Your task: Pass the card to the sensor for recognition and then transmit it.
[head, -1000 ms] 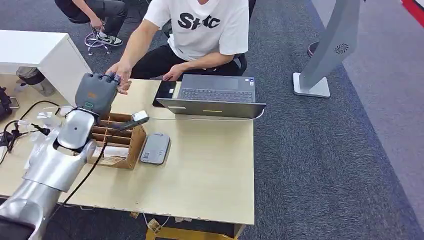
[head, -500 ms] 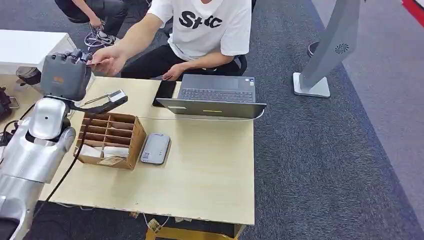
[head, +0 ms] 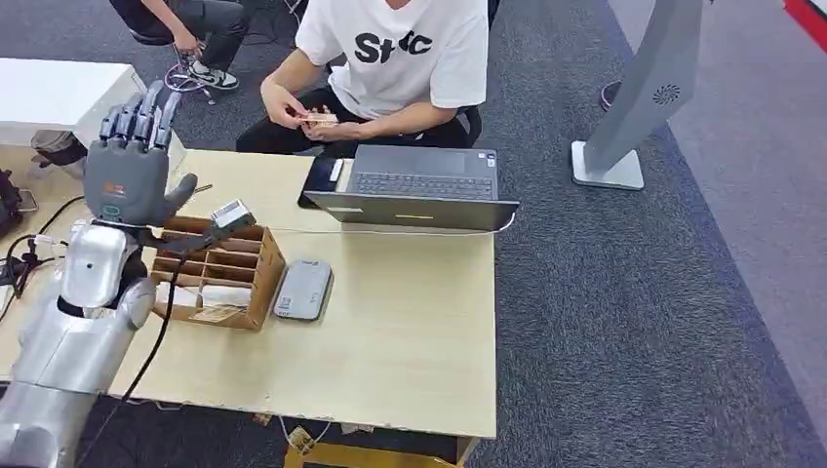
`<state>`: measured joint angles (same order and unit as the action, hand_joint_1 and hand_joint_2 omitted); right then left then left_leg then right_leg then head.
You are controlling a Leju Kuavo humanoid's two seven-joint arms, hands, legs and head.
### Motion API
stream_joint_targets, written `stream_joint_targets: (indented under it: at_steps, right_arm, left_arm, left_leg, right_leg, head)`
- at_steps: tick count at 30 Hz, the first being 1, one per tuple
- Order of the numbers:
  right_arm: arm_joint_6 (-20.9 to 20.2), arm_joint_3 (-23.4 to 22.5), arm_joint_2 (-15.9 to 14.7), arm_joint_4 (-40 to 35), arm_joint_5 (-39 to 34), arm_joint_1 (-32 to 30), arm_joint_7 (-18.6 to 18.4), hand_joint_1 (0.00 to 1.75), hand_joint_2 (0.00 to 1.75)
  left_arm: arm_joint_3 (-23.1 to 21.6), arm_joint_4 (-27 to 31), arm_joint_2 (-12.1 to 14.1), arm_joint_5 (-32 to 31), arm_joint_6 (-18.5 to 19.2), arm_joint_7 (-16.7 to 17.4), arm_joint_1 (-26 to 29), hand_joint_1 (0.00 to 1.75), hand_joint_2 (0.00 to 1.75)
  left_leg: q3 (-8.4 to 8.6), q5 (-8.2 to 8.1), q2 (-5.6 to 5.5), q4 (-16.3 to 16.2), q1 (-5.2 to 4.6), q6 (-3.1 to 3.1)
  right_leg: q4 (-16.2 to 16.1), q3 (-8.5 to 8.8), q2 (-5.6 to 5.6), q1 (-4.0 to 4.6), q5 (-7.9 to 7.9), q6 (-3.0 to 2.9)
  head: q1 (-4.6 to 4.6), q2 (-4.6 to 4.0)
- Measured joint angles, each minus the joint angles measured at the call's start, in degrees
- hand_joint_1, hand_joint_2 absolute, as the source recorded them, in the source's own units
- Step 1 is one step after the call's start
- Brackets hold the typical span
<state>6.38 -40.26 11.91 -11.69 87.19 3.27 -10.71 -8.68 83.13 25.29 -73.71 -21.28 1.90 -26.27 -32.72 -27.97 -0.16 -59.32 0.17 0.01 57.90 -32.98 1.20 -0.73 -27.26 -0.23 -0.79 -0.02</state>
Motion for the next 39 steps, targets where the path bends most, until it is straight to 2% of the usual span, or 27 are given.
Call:
stream_joint_targets:
  at_steps: [4, 8, 10, 13, 18, 23, 28, 39]
  right_arm:
    - [0.81, -0.42, 0.07, 0.02, -1.57, -0.06, -0.72, 0.0, 1.75]
    - [1.05, -0.92, 0.17, 0.02, -2.03, -0.17, -0.9, 0.0, 1.75]
    - [1.29, -1.33, 0.24, 0.02, -2.66, -0.18, -0.92, 0.0, 1.75]
    - [1.42, -2.12, 0.35, 0.02, -3.54, -0.31, -0.92, 0.0, 1.75]
    - [1.25, -3.17, 0.35, 0.02, -4.28, -0.58, -0.42, 0.0, 1.75]
    - [1.25, -3.83, 0.35, 0.02, -4.35, -0.6, -0.42, 0.0, 1.75]
    - [1.25, -3.91, 0.35, 0.02, -4.26, -0.63, -0.44, 0.0, 1.75]
    - [1.2, -3.91, 0.46, 0.0, -3.19, -0.62, -0.52, 0.0, 1.75]
  left_arm:
    - [-0.09, 9.9, -0.87, 5.04, 9.31, 1.05, 7.08, 0.0, 1.75]
    - [-0.28, 16.35, -1.0, 6.07, 11.01, 1.75, 11.61, 0.0, 1.75]
    - [-0.28, 18.87, -0.83, 8.66, 13.75, 1.19, 13.54, 0.0, 1.75]
    - [-0.46, 23.09, 0.87, 12.29, 17.08, 0.37, 18.76, 0.0, 1.75]
    - [-0.55, 27.71, 4.4, 11.44, 17.19, 1.12, 27.91, 0.0, 1.75]
    - [-0.52, 29.43, 6.45, 11.68, 18.05, 1.82, 31.21, 0.0, 1.75]
    - [-0.42, 29.52, 7.34, 11.14, 18.61, 2.88, 32.81, 0.0, 1.75]
    - [-0.02, 26.02, 6.75, 8.49, 18.72, 4.68, 32.39, 0.0, 1.75]
  left_leg:
    - [-0.03, -0.06, 0.08, 0.0, 0.0, -0.03]
    - [-0.1, -0.07, 0.05, 0.0, 0.0, -0.01]
    - [-0.11, -0.07, 0.05, 0.03, 0.0, -0.01]
    - [-0.04, -0.1, 0.23, 0.04, 0.0, -0.06]
    - [-0.09, -0.11, 0.15, 0.05, 0.02, -0.07]
    - [-0.12, -0.1, 0.07, 0.06, 0.03, -0.07]
    - [-0.12, -0.08, 0.05, 0.06, 0.03, -0.07]
    - [-0.11, -0.08, 0.04, 0.06, 0.03, -0.07]
  right_leg:
    - [-0.01, -0.06, 0.08, 0.0, -0.01, 0.01]
    - [-0.03, -0.1, 0.04, 0.0, -0.03, 0.02]
    - [-0.02, -0.07, 0.04, 0.0, -0.02, 0.02]
    - [-0.02, -0.11, 0.22, 0.0, -0.02, 0.01]
    - [-0.02, -0.16, 0.15, 0.01, -0.08, -0.04]
    - [-0.02, -0.13, 0.04, 0.02, -0.08, -0.04]
    - [-0.02, -0.09, 0.0, 0.01, -0.07, -0.04]
    - [-0.02, -0.1, 0.0, 0.01, -0.07, -0.05]
  head:
    - [0.0, 0.0]
    - [0.0, 0.0]
    - [0.0, 0.0]
    - [-0.02, -0.02]
    - [0.0, -0.02]
    - [0.0, 0.0]
    - [0.0, 0.0]
    - [0.0, 0.0]
